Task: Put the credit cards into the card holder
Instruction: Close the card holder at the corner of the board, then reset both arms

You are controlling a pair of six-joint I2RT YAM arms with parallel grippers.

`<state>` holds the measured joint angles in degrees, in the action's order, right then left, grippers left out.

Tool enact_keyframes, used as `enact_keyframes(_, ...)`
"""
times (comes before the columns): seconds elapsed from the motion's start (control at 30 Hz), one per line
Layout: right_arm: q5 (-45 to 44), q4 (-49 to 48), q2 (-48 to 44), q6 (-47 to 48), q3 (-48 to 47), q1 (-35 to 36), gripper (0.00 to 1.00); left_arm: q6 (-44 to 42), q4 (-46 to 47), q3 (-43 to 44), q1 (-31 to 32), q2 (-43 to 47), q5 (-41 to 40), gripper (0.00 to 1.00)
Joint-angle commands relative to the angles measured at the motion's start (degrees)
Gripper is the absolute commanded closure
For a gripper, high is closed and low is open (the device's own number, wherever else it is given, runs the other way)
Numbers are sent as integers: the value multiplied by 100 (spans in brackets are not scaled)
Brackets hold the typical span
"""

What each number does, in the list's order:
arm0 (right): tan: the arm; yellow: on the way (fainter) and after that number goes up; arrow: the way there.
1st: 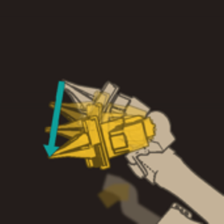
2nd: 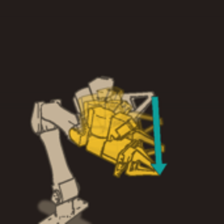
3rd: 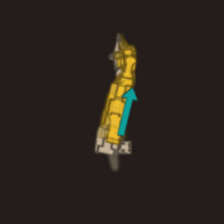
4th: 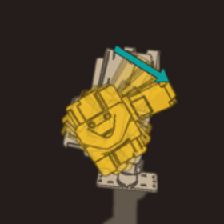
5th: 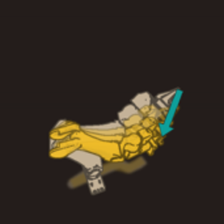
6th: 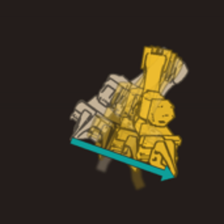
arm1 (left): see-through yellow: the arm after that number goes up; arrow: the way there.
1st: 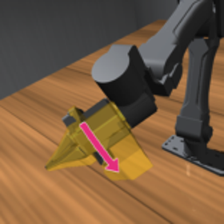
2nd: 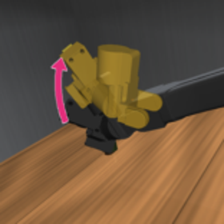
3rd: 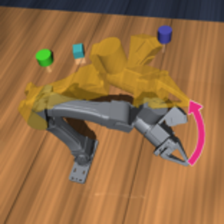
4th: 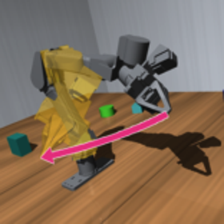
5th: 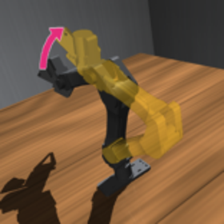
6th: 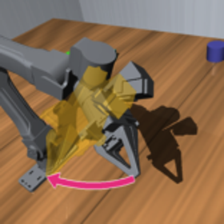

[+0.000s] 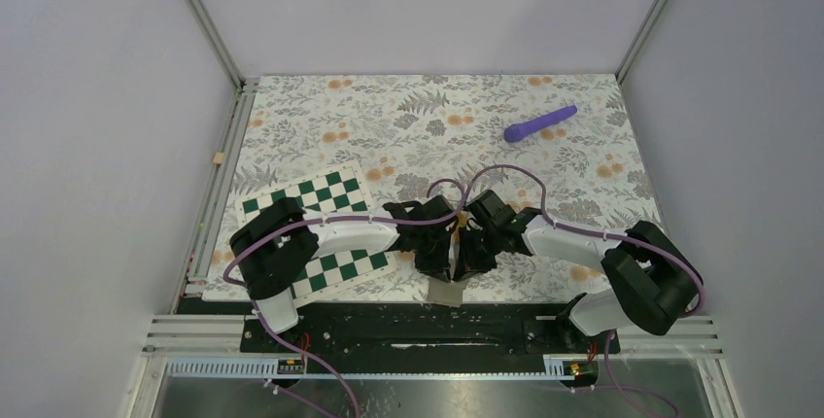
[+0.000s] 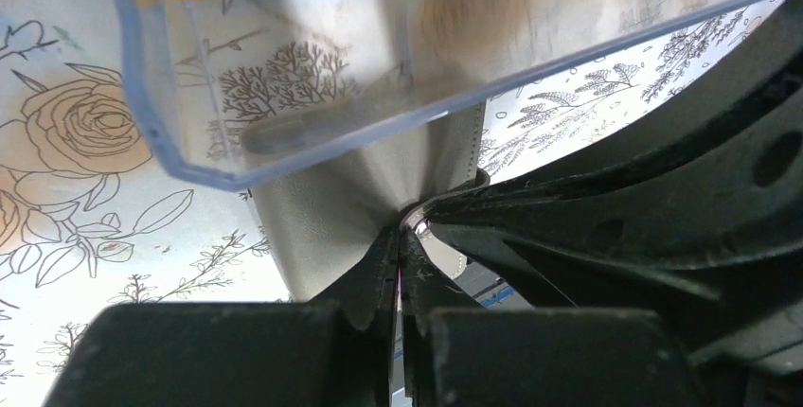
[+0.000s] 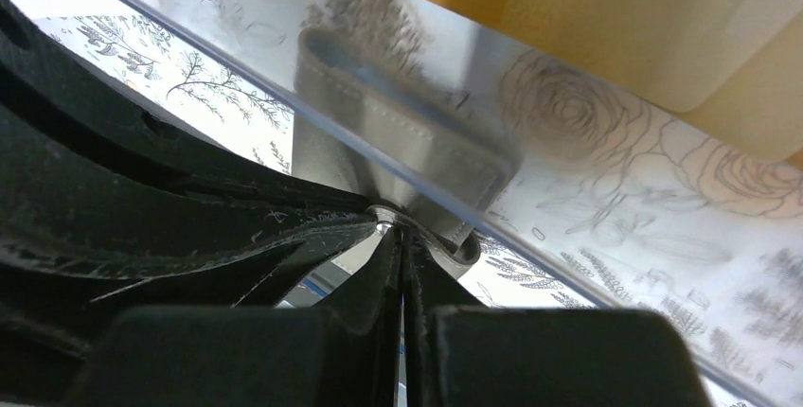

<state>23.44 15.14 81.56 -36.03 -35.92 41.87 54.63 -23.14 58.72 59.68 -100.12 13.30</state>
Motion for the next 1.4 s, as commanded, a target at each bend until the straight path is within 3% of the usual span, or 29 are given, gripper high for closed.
enact_keyframes(0.0,-412,70,279,27,11,299,100,155,15,-138,5,-147,-285,100)
enact_keyframes(0.2,-849,352,419,126,-40,612,100,353,-12,-177,12,-261,-308,100)
enact_keyframes(0.3,-895,425,59,122,-86,621,100,283,38,-197,17,-25,-440,100)
enact_keyframes(0.33,-929,540,-156,125,-170,621,100,228,125,-224,10,217,-483,91)
enact_keyframes(0.4,-980,774,-620,119,-387,621,96,158,240,-282,-11,686,-590,63)
enact_keyframes(0.5,-1236,1053,-1392,27,-621,614,67,141,843,-526,-152,1489,-416,33)
enact_keyframes(0.67,-1704,1599,-2517,87,-780,340,21,453,2569,-1582,-934,2812,696,17)
enact_keyframes(0.77,-1824,1941,-3129,186,-694,-305,3,541,3105,-2264,-1902,3707,1075,4)
enact_keyframes(0.87,-2098,2112,-3583,542,-524,-1276,1,99,2665,-2567,-3066,4551,957,1)
enact_keyframes(0.97,-2772,2055,-3551,1015,-432,-1958,1,-1035,1586,-2427,-4028,5143,123,1)
enact_keyframes(1.13,-4016,1068,-3248,1744,-164,-2618,1,-2857,711,-1882,-4586,4950,-1814,1)
enact_keyframes(1.23,-4339,-211,-3028,2254,314,-2887,1,-3712,980,-1894,-4658,4495,-2516,1)
enact_keyframes(1.37,-4506,-2189,-2382,2991,1104,-3057,1,-4412,2486,-2667,-4667,4343,-3150,1)
